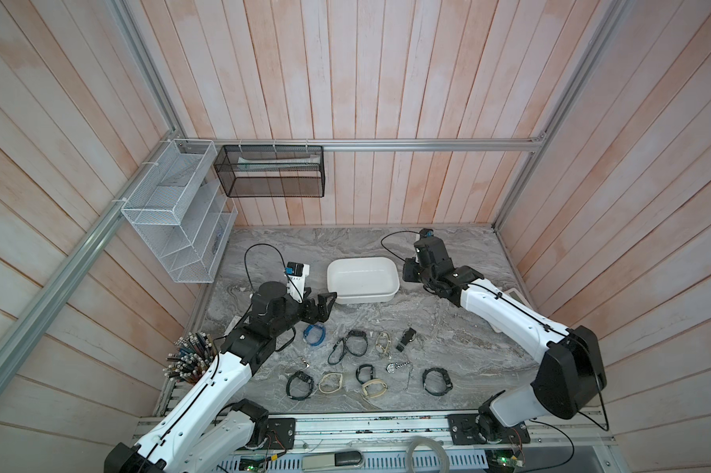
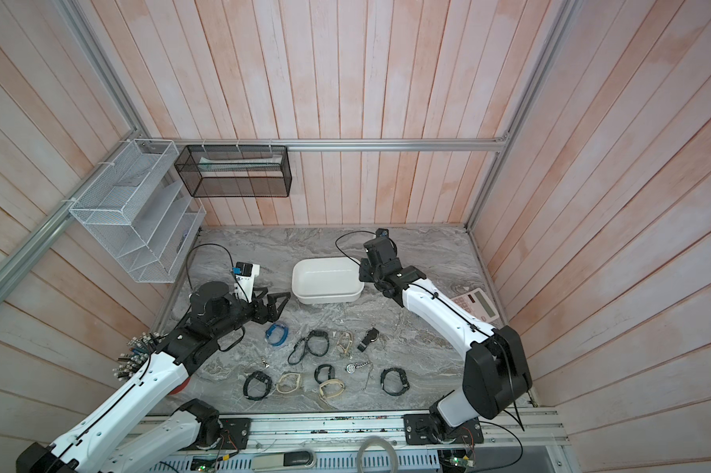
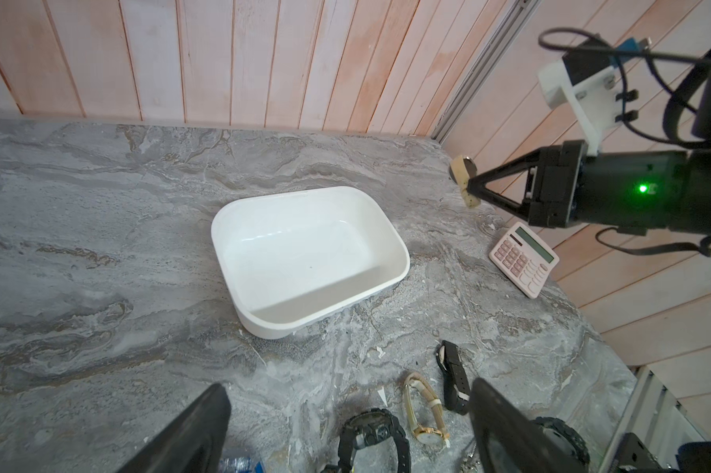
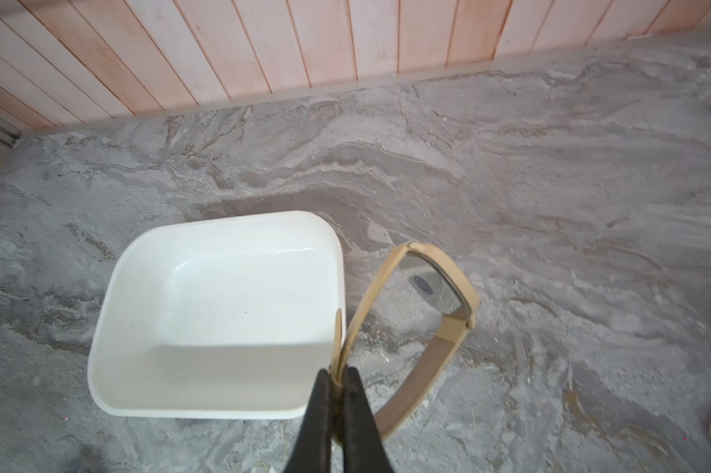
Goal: Put the watch into the storage box
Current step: Place the watch in the storage box.
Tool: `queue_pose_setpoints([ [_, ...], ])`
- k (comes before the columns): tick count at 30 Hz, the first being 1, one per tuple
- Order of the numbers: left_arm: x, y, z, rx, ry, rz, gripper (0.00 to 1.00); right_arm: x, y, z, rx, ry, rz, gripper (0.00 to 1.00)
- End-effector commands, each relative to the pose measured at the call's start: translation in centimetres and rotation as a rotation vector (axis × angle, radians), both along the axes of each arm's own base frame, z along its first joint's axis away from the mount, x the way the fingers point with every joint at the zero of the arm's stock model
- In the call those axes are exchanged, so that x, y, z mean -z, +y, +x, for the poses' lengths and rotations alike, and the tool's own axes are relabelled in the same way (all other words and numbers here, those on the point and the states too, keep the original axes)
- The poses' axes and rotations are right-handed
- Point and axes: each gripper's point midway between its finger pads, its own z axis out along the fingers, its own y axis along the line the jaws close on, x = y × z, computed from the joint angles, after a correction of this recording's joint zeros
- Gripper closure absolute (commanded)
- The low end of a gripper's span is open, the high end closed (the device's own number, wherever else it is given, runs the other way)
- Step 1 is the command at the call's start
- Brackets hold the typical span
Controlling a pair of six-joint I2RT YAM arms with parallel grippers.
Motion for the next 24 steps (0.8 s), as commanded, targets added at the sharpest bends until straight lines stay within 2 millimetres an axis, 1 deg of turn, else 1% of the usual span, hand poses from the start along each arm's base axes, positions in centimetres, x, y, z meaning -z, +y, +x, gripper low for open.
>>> queue_pose_setpoints([
  [1, 0.5, -0.3, -0.6, 0.009, 0.028, -0.037, 0.08, 0.7, 2.5, 1.6, -0.077, 0.008, -0.020, 1.00],
  [2, 0.8, -0.4, -0.6, 0.013, 0.032, -0.037, 0.08, 0.6, 3.0, 2.0, -0.091, 0.003, -0.018, 1.00],
  [5, 1.4, -0.4, -0.7, 0.016, 0.044, -0.035, 0.08, 1.3, 4.7, 3.3, -0.134, 0.011, -0.015, 1.00],
  [8, 1.6, -0.4, -0.8, 0.016, 0.050, -0.038, 0.08, 2.4, 5.9, 4.1, -0.164, 0.031, -0.025, 1.00],
  [13, 1.7, 0.0, -0.9, -0.003, 0.038, -0.040, 0.08, 4.8, 7.8, 4.8, -0.213, 0.071, -0.029, 1.00],
  [17, 1.5, 0.0, -1.0, -0.009, 0.045, -0.049, 0.08, 6.5, 8.8, 5.2, -0.238, 0.102, -0.062, 1.00],
  [24, 1.2, 0.4, -1.0, -0.025, 0.030, -0.046, 0.08, 9.4, 9.7, 5.8, -0.247, 0.138, -0.062, 1.00],
])
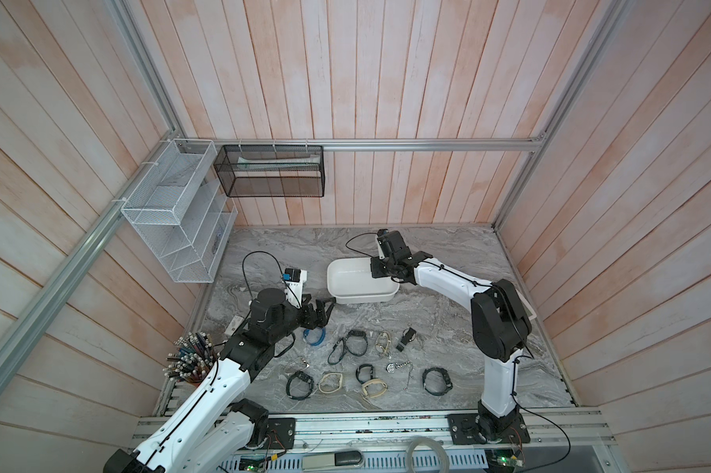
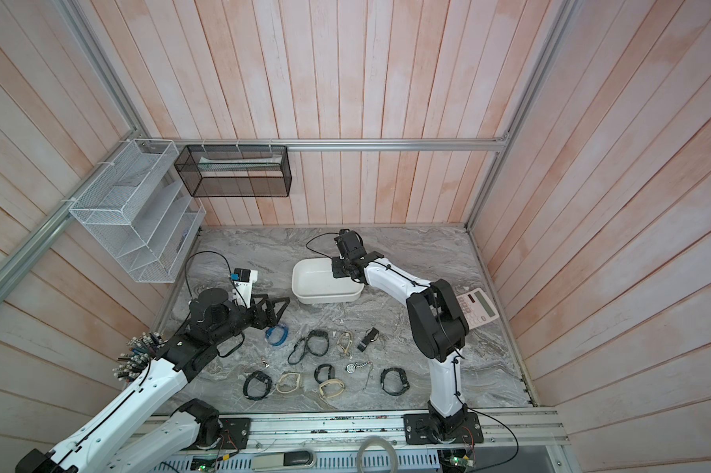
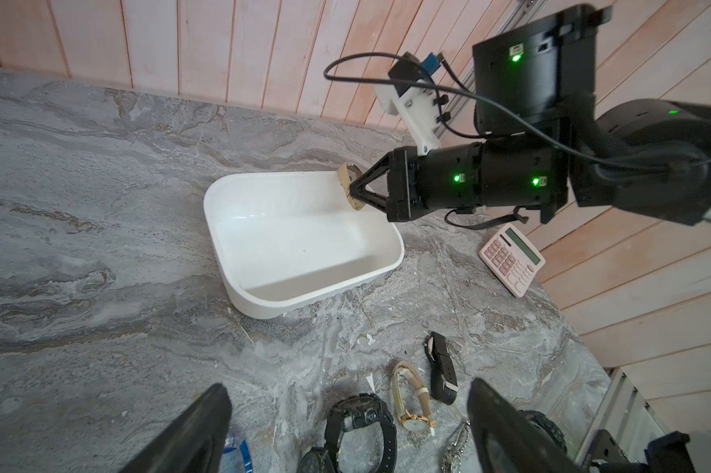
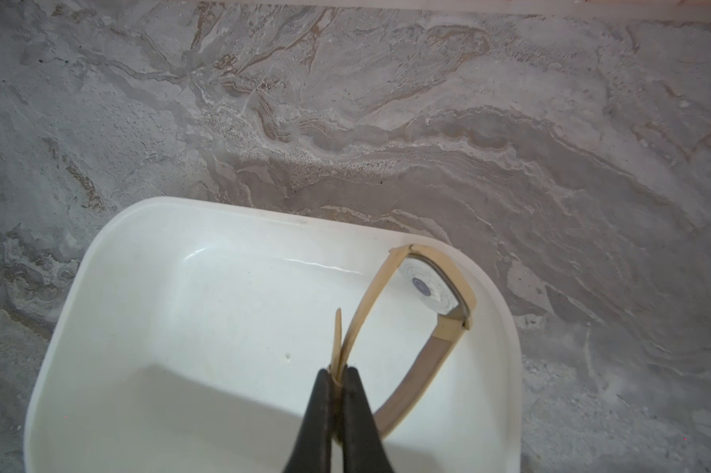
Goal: Put the watch into the storage box
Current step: Place the watch in the storage box.
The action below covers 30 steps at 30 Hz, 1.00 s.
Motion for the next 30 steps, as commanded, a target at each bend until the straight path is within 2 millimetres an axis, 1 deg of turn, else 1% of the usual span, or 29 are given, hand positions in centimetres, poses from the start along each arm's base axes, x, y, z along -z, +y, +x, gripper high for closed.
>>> queue_pose_setpoints([
  [1, 0.0, 0.3, -0.1, -0.018, -0.009, -0.001, 0.08, 0.6, 1.0, 0.6, -0.016, 0.000, 0.003, 1.00],
  [3, -0.3, 0.3, -0.1, -0.022, -0.016, -0.008, 0.09, 1.5, 1.1, 0.8, -0.015, 0.010, -0.006, 1.00],
  [7, -0.3, 0.4, 0.1, -0.030, -0.027, -0.006, 0.08, 3.3, 1.0, 1.2, -0.003, 0.019, -0.030, 1.00],
  [12, -0.9, 0.5, 0.3, -0.041, -0.033, -0.015, 0.08, 5.6, 0.9, 1.6, 0.006, 0.041, -0.048, 1.00],
  [15, -0.8, 0.5, 0.4, -0.047, -0.039, -0.018, 0.08, 5.9, 1.4, 1.6, -0.002, 0.047, -0.028, 1.00],
  [16, -0.7, 0.6, 0.4, -0.050, -0.037, -0.019, 0.08, 5.8, 1.6, 1.6, -0.005, 0.048, -0.016, 0.98],
  [19, -0.9, 0.6, 0.3, -0.056, -0.037, -0.028, 0.08, 5.1, 2.0, 1.5, -0.011, 0.044, 0.010, 0.91],
  [22, -1.0, 0.8, 0.3, -0.060, -0.048, -0.028, 0.08, 3.4, 2.2, 1.5, -0.023, 0.023, 0.036, 0.82],
  [24, -0.9, 0.9, 0.3, -0.064, -0.052, -0.023, 0.08, 1.8, 2.4, 1.5, -0.034, 0.000, 0.055, 0.76],
  [26, -1.1, 0.8, 0.3, -0.062, -0.052, -0.025, 0.08, -0.3, 2.5, 1.3, -0.044, -0.025, 0.091, 0.70],
  [29, -1.2, 0.9, 0.3, -0.067, -0.052, -0.029, 0.08, -3.1, 2.3, 0.9, -0.052, -0.054, 0.149, 0.61],
  [30, -1.2, 1.0, 0.3, -0.072, -0.053, -0.030, 0.08, -3.7, 2.1, 0.8, -0.052, -0.062, 0.167, 0.58],
])
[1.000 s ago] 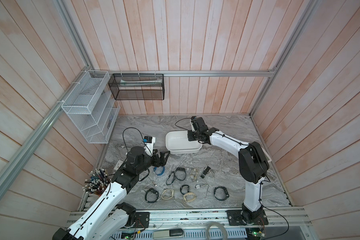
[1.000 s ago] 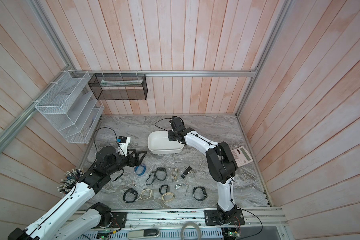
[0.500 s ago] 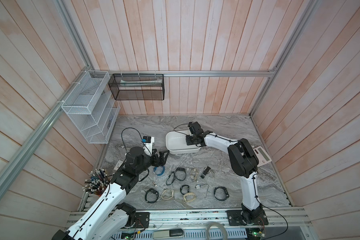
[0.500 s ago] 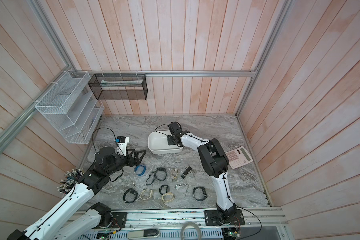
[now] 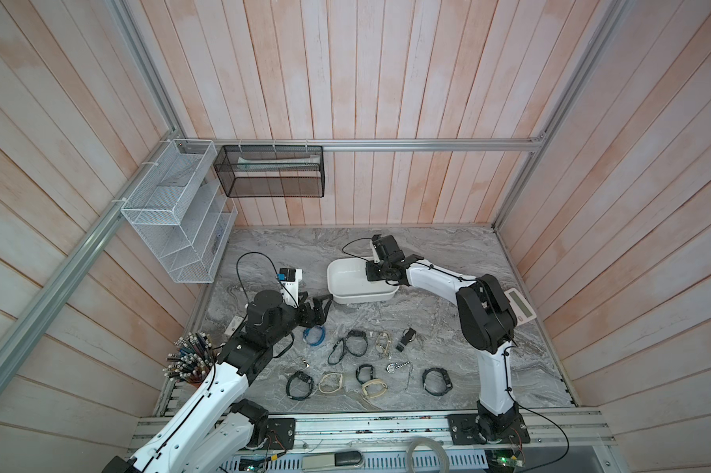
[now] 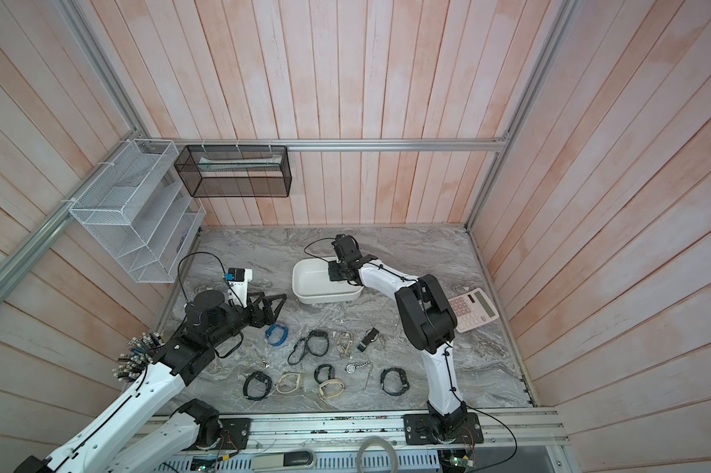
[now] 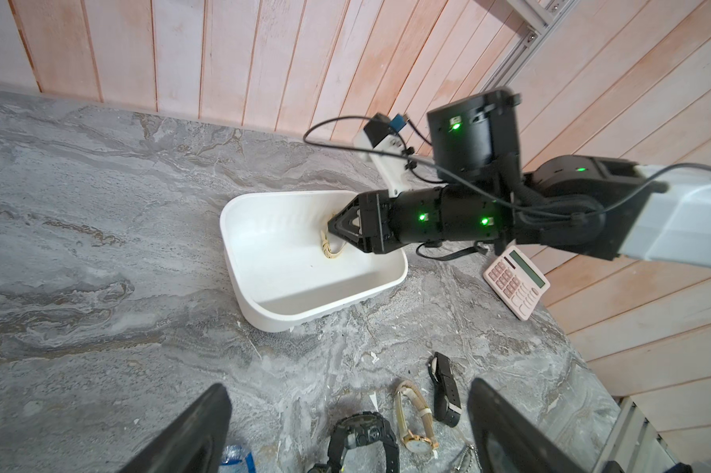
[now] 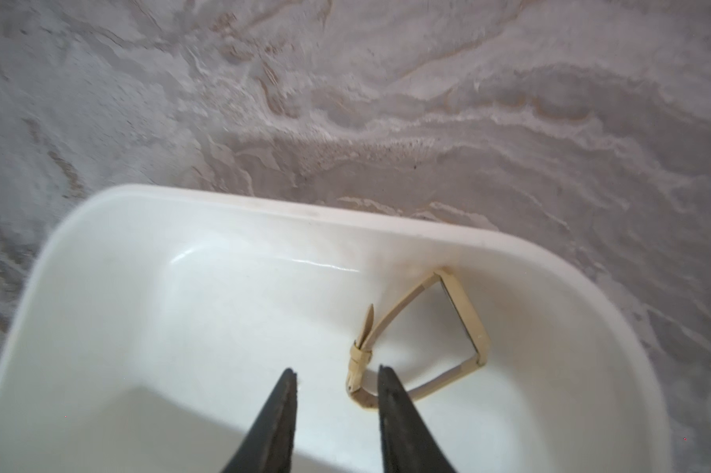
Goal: Put the watch into the storage box
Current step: Place the watch in the storage box.
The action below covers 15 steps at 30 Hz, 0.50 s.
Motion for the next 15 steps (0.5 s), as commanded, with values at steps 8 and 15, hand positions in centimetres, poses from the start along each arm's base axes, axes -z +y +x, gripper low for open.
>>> queue_pose_setpoints([
  [8, 0.4, 0.5, 0.2, -0.045, 0.006, -0.004, 0.08, -11.7, -3.1, -2.3, 0.017, -0.200, 0.190, 0.27],
  [15, 3.5, 1.2, 0.2, -0.084, 0.123, 0.037, 0.14, -11.8, -9.0, -7.1, 0.133, -0.284, 0.221, 0.15],
])
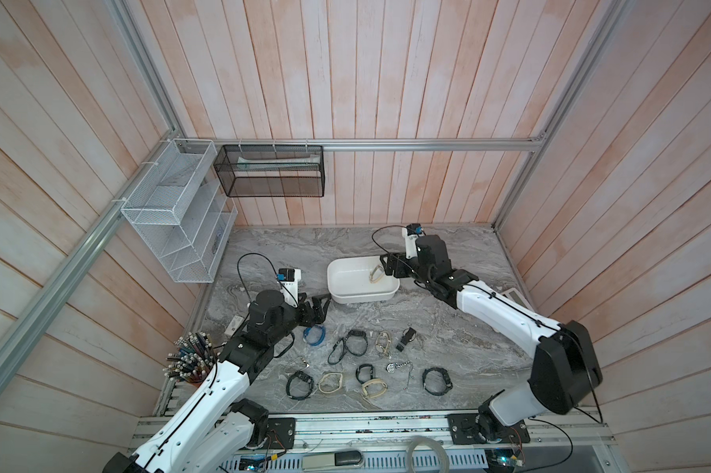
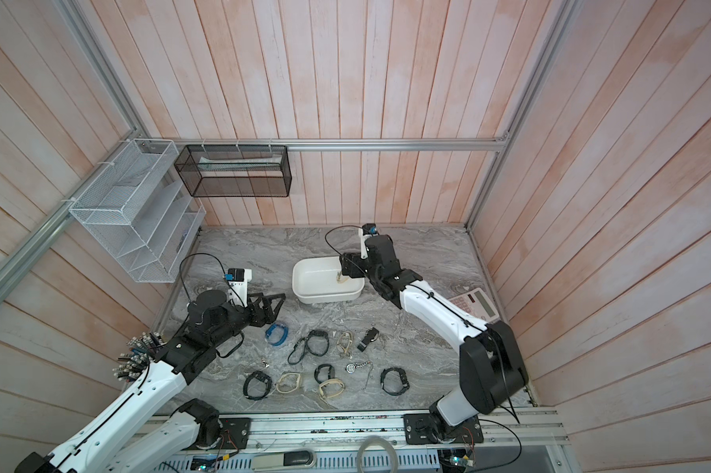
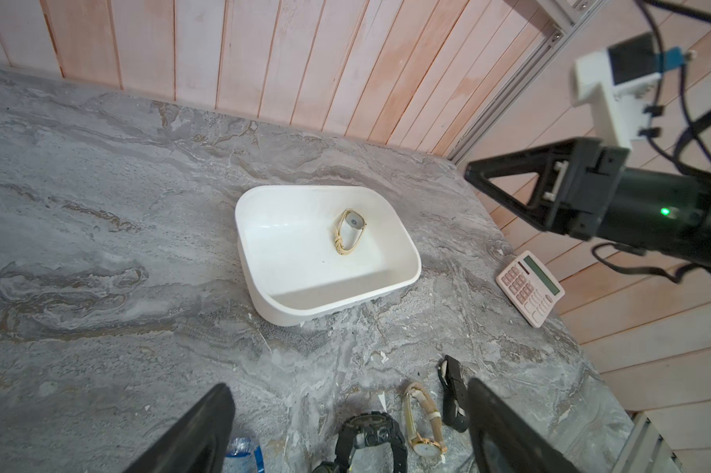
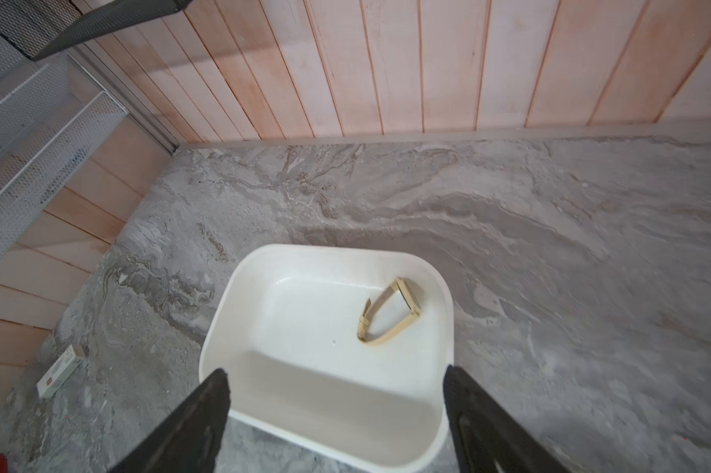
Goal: Put the watch into the storage box
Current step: Place the watch in the storage box, then pick up the watch at the center of the board.
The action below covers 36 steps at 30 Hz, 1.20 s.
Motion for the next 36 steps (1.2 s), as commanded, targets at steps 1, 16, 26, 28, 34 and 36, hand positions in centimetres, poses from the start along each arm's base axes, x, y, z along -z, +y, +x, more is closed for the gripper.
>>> queue_pose_setpoints([
  [1, 2.5, 0.7, -0.5, -0.038, 0.093, 0.030, 0.17, 0.1, -2.4, -0.9, 0.079, -0.027, 0.039, 0.15],
  [16, 9.8, 3.0, -2.6, -0.167, 0.338, 0.061, 0.45, -0.4, -3.3, -1.9, 0.081, -0.070, 0.059, 0.13],
  [26, 13.7, 3.3, -3.1, -0.196, 0.457, 0.085, 0.54, -0.2, -3.6, -2.0, 0.092, -0.067, 0.049, 0.13],
  [28, 14.2, 3.4, -3.0, -0.201, 0.471, 0.087, 0.58, -0.2, -3.7, -2.0, 0.091, -0.067, 0.049, 0.13],
  [34, 15.7, 3.9, -3.3, -0.222, 0.518, 0.105, 0.62, 0.0, -4.1, -2.3, 0.103, -0.067, 0.041, 0.13],
  [36, 16.1, 4.2, -3.4, -0.236, 0.528, 0.103, 0.62, 0.0, -4.1, -2.4, 0.103, -0.067, 0.043, 0.13],
])
